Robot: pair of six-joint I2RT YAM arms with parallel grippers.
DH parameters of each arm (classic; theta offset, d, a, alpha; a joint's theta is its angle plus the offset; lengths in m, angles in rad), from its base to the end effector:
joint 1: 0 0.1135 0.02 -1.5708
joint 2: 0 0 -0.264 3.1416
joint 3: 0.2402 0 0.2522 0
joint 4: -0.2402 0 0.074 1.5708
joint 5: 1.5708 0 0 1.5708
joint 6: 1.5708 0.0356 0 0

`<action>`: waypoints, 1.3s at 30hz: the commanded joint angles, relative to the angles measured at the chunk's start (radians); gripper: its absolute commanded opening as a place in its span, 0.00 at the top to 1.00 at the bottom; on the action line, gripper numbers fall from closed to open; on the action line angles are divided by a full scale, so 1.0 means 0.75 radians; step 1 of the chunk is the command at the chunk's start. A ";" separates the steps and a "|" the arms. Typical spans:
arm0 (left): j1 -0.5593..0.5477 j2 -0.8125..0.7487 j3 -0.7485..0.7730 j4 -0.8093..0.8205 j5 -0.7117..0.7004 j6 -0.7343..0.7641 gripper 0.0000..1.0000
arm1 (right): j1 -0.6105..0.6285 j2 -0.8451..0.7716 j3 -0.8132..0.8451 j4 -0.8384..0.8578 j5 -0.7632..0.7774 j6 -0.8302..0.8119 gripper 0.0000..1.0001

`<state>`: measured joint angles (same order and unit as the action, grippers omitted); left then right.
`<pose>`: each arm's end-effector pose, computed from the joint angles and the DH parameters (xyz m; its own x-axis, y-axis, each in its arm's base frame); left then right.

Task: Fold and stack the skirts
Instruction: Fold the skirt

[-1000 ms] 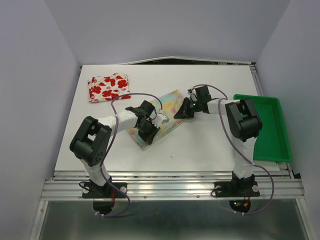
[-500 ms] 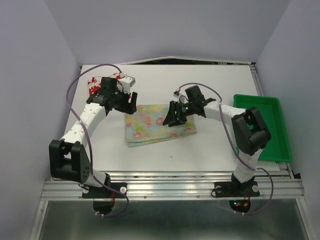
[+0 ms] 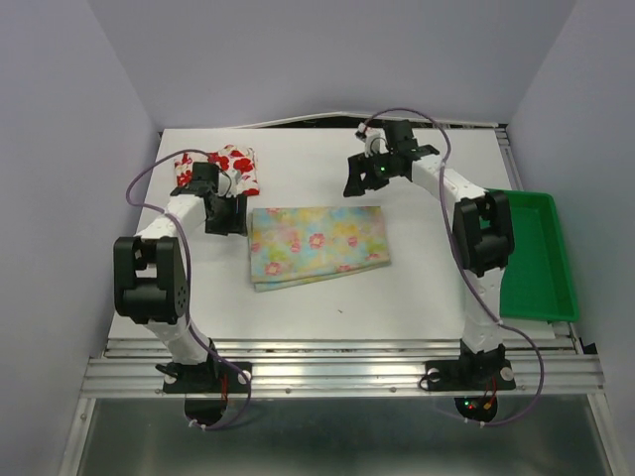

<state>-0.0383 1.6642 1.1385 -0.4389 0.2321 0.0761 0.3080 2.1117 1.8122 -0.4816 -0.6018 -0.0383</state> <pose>0.3479 -0.0215 0.2160 -0.8060 0.1049 -0.5825 0.2302 0.9623 -0.1452 0.4523 0.1650 0.2521 -0.6462 -0.2387 -0.7249 -0.6582 0.6550 0.3711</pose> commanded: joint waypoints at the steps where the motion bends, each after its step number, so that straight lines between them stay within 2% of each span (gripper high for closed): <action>1: -0.008 0.035 0.006 0.004 0.028 -0.007 0.34 | 0.023 0.109 0.026 -0.172 0.033 -0.221 0.22; 3: -0.008 0.102 0.012 0.004 0.036 -0.005 0.36 | 0.023 0.130 0.014 -0.192 0.017 -0.258 0.23; 5: -0.008 0.149 0.026 0.002 0.083 0.011 0.42 | 0.011 0.142 -0.015 -0.190 0.031 -0.284 0.24; 9: -0.012 0.268 0.089 0.025 0.203 0.040 0.62 | -0.002 0.126 -0.127 -0.190 0.037 -0.315 0.28; 15: -0.088 0.368 0.191 0.133 0.326 0.070 0.80 | -0.026 -0.003 -0.338 -0.192 0.031 -0.317 0.34; 20: -0.235 0.522 0.396 0.192 0.423 0.058 0.82 | -0.026 -0.142 -0.636 -0.211 -0.003 -0.286 0.35; 23: -0.358 0.650 0.598 0.199 0.411 0.103 0.82 | -0.026 -0.232 -0.773 -0.239 -0.071 -0.260 0.33; 25: -0.417 0.773 0.809 0.195 0.356 0.113 0.79 | -0.026 -0.275 -0.815 -0.290 -0.177 -0.233 0.30; 26: -0.423 0.816 0.878 0.195 0.323 0.109 0.74 | -0.026 -0.287 -0.831 -0.303 -0.210 -0.215 0.28; 27: -0.421 0.887 1.027 0.193 0.290 0.077 0.59 | -0.026 -0.298 -0.862 -0.311 -0.234 -0.178 0.26; 28: -0.407 0.914 1.101 0.192 0.205 0.058 0.52 | -0.026 -0.310 -0.876 -0.309 -0.265 -0.162 0.26; 31: -0.358 0.925 1.281 0.168 0.131 0.027 0.41 | -0.026 -0.343 -0.888 -0.282 -0.255 -0.103 0.22; 33: -0.293 0.815 1.258 0.148 0.112 0.033 0.41 | -0.026 -0.345 -0.872 -0.270 -0.231 -0.078 0.22; 35: -0.248 0.692 1.144 0.160 0.077 0.040 0.41 | -0.026 -0.339 -0.854 -0.262 -0.204 -0.070 0.22; 39: -0.147 0.257 0.629 0.180 0.081 0.117 0.42 | -0.038 -0.335 -0.870 -0.250 -0.181 -0.027 0.21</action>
<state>-0.2176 2.1864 1.8198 -0.2955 0.3252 0.1196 0.2871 1.8759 1.1629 -0.6735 -0.7742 -0.0998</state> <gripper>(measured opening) 0.586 0.784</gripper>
